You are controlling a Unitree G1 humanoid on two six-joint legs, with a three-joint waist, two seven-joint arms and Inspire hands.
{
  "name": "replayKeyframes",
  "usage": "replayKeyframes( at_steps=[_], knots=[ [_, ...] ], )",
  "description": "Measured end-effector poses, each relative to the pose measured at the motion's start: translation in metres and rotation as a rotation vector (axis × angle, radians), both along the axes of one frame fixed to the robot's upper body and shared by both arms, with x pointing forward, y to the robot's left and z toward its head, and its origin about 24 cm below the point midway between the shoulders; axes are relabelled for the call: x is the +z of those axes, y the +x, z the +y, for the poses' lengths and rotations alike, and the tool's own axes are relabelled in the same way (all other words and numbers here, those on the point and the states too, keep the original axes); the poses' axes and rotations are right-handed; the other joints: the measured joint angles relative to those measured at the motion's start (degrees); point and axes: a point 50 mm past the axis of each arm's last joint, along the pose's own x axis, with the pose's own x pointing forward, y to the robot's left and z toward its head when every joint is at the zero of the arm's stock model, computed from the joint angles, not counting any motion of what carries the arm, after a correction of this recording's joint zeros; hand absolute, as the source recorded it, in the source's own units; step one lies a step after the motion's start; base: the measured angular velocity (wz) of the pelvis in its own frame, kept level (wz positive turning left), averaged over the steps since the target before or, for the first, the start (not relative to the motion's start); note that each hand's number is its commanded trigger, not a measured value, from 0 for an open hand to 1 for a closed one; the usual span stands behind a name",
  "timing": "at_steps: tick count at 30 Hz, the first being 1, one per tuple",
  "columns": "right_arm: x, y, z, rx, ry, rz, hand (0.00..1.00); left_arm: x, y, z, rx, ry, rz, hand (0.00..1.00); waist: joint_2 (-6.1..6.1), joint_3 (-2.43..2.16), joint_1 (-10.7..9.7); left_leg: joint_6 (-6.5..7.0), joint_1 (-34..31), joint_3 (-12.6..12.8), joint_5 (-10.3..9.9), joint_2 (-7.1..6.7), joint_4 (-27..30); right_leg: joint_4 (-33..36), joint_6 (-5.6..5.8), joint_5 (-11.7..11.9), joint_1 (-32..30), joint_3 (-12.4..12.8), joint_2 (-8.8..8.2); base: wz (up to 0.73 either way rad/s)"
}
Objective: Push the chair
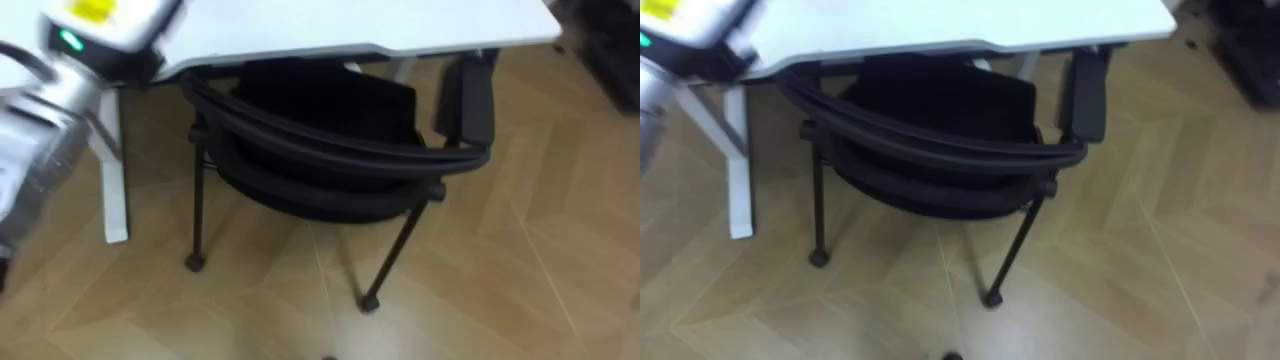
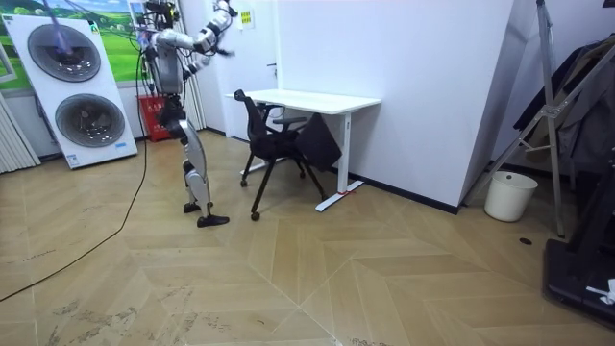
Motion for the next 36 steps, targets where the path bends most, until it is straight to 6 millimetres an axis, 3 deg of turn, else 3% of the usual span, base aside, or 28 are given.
replayKeyframes(
  at_steps=[2, 5, 6, 8, 10, 11, 12, 15, 17, 18, 20, 21, 23, 24, 26, 27, 28, 29, 30, 32, 35, 36],
  knots=[
    [0.003, -0.018, -0.012, 0.038, 0.045, -0.077, 0.00, 0.019, -0.028, 0.036, 0.070, -0.131, -0.212, 0.00, 2.72, -1.58, -2.1, 0.37, 2.7, 0.6, -0.2, -0.48, -1.5, 0.4, 0.12, -0.4, 1.7, 0.3, -0.40, -0.10],
    [0.012, -0.045, -0.042, 0.058, 0.155, -0.152, 0.00, 0.016, -0.063, 0.077, 0.172, -0.221, -0.298, 0.00, 4.67, -2.39, -4.6, 0.54, 7.3, 2.1, -0.1, -0.69, -4.2, 1.8, -0.05, -1.9, 3.6, 0.8, -0.65, -0.27],
    [0.012, -0.050, -0.049, 0.055, 0.179, -0.167, 0.00, 0.013, -0.069, 0.084, 0.193, -0.233, -0.299, 0.00, 4.75, -2.36, -5.4, 0.53, 8.2, 2.2, -0.1, -0.67, -4.6, 2.2, -0.05, -2.4, 4.1, 1.1, -0.58, -0.10],
    [0.011, -0.067, -0.073, 0.081, 0.293, -0.246, 0.00, 0.000, -0.092, 0.106, 0.273, -0.294, -0.327, 0.00, 4.63, -1.87, -8.5, 0.21, 10.2, 2.9, -0.5, -0.37, -5.4, 3.6, -0.09, -4.1, 4.8, 2.5, -0.03, -0.14],
    [0.004, -0.079, -0.094, 0.108, 0.400, -0.302, 0.00, -0.013, -0.105, 0.118, 0.312, -0.341, -0.342, 0.00, 4.61, -1.51, -9.7, -0.14, 10.3, 3.6, -1.1, 0.12, -5.2, 4.2, -0.33, -4.4, 4.6, 3.2, 0.53, -0.24],
    [-0.005, -0.087, -0.109, 0.101, 0.465, -0.317, 0.00, -0.023, -0.114, 0.125, 0.334, -0.389, -0.339, 0.00, 4.22, -1.75, -10.1, -0.30, 10.4, 4.0, -1.2, 0.34, -5.3, 4.2, -0.40, -4.5, 4.4, 3.5, 0.82, -0.26],
    [-0.011, -0.090, -0.116, 0.093, 0.499, -0.318, 0.00, -0.031, -0.119, 0.129, 0.352, -0.418, -0.335, 0.00, 4.20, -1.70, -10.3, -0.36, 10.7, 4.5, -1.2, 0.43, -5.4, 4.2, -0.43, -4.5, 4.4, 3.5, 0.89, -0.29],
    [-0.047, -0.104, -0.156, 0.042, 0.705, -0.304, 0.00, -0.076, -0.142, 0.149, 0.434, -0.626, -0.298, 0.00, 4.32, -1.68, -11.3, -0.40, 11.2, 5.8, -1.8, 0.82, -5.4, 4.3, -0.69, -4.4, 4.4, 4.2, 1.47, -0.24],
    [-0.091, -0.128, -0.195, -0.060, 0.928, -0.297, 0.00, -0.107, -0.172, 0.162, 0.540, -0.777, -0.298, 0.00, 4.13, -1.89, -11.3, -0.51, 11.2, 6.7, -2.3, 1.16, -5.6, 4.2, -0.75, -4.4, 3.9, 5.1, 1.98, -0.19],
    [-0.104, -0.137, -0.204, -0.088, 0.989, -0.305, 0.00, -0.117, -0.180, 0.165, 0.570, -0.821, -0.300, 0.00, 4.17, -1.88, -11.2, -0.51, 11.1, 6.7, -2.4, 1.19, -5.6, 4.3, -0.79, -4.5, 3.9, 5.1, 2.02, -0.07],
    [-0.169, -0.176, -0.231, -0.234, 1.246, -0.366, 0.00, -0.156, -0.207, 0.170, 0.686, -1.014, -0.312, 0.00, 4.52, -2.08, -10.4, -0.42, 11.1, 7.0, -3.0, 1.22, -5.6, 5.1, -0.63, -5.3, 3.2, 5.4, 2.10, -0.05],
    [-0.186, -0.185, -0.234, -0.271, 1.307, -0.376, 0.00, -0.165, -0.212, 0.171, 0.711, -1.056, -0.320, 0.00, 4.63, -2.14, -9.8, -0.40, 11.1, 7.3, -3.1, 1.22, -5.6, 5.4, -0.59, -5.5, 2.9, 5.8, 2.19, -0.25],
    [-0.252, -0.220, -0.232, -0.414, 1.535, -0.376, 0.00, -0.203, -0.231, 0.167, 0.831, -1.217, -0.334, 0.00, 5.67, -2.67, -8.1, -0.31, 11.2, 8.2, -3.7, 1.26, -5.5, 6.7, -0.50, -6.3, 2.3, 6.7, 2.36, -0.20],
    [-0.270, -0.230, -0.230, -0.456, 1.591, -0.366, 0.00, -0.213, -0.234, 0.165, 0.853, -1.255, -0.327, 0.00, 5.82, -2.70, -8.0, -0.30, 11.3, 8.2, -3.8, 1.18, -5.5, 7.0, -0.45, -6.6, 2.2, 6.6, 2.26, 0.03],
    [-0.346, -0.267, -0.217, -0.642, 1.882, -0.299, 0.00, -0.255, -0.254, 0.155, 0.972, -1.421, -0.273, 0.00, 6.06, -2.54, -6.9, -0.26, 11.5, 8.2, -4.1, 0.88, -5.5, 9.0, -0.37, -7.9, 1.4, 6.7, 1.93, 0.00],
    [-0.365, -0.279, -0.210, -0.696, 1.955, -0.291, 0.00, -0.266, -0.261, 0.152, 1.008, -1.464, -0.258, 0.00, 5.97, -2.54, -6.8, -0.31, 11.7, 8.0, -4.2, 0.88, -5.5, 9.3, -0.39, -8.2, 1.4, 6.7, 1.92, 0.00],
    [-0.401, -0.299, -0.193, -0.784, 2.105, -0.288, 0.00, -0.290, -0.282, 0.142, 1.103, -1.550, -0.211, 0.00, 6.53, -2.68, -6.8, -0.37, 11.8, 7.6, -4.7, 0.94, -5.5, 9.4, -0.38, -8.7, 1.7, 6.5, 1.87, 0.11],
    [-0.434, -0.323, -0.173, -0.903, 2.242, -0.268, 0.00, -0.316, -0.303, 0.128, 1.201, -1.635, -0.127, 0.00, 6.92, -3.12, -7.0, -0.41, 12.2, 7.1, -5.0, 1.02, -5.3, 9.2, -0.34, -9.1, 2.5, 6.4, 1.79, 0.19],
    [-0.449, -0.334, -0.161, -0.960, 2.306, -0.258, 0.00, -0.328, -0.314, 0.120, 1.246, -1.676, -0.080, 0.00, 7.48, -3.08, -7.2, -0.40, 12.3, 6.8, -5.2, 1.03, -5.1, 9.2, -0.25, -9.3, 2.9, 6.4, 1.71, 0.19],
    [-0.495, -0.360, -0.111, -1.133, 2.509, -0.124, 0.00, -0.367, -0.353, 0.080, 1.394, -1.833, 0.124, 0.00, 8.08, -3.01, -7.6, -0.22, 12.6, 6.6, -5.8, 1.01, -3.9, 9.3, 0.13, -9.8, 3.5, 6.5, 1.28, 0.10],
    [-0.526, -0.367, -0.066, -1.242, 2.658, 0.186, 0.00, -0.396, -0.394, 0.032, 1.533, -1.984, 0.381, 0.00, 8.53, -2.92, -8.0, 0.27, 13.2, 7.0, -6.2, 0.97, -3.9, 9.3, 0.50, -9.7, 3.8, 6.5, 0.89, -0.05],
    [-0.530, -0.367, -0.062, -1.249, 2.674, 0.246, 0.00, -0.400, -0.399, 0.024, 1.554, -2.014, 0.437, 0.00, 8.59, -2.93, -8.1, 0.16, 13.2, 7.1, -6.4, 0.87, -3.9, 9.3, 0.59, -9.6, 3.9, 6.3, 0.95, -0.05]
  ],
)
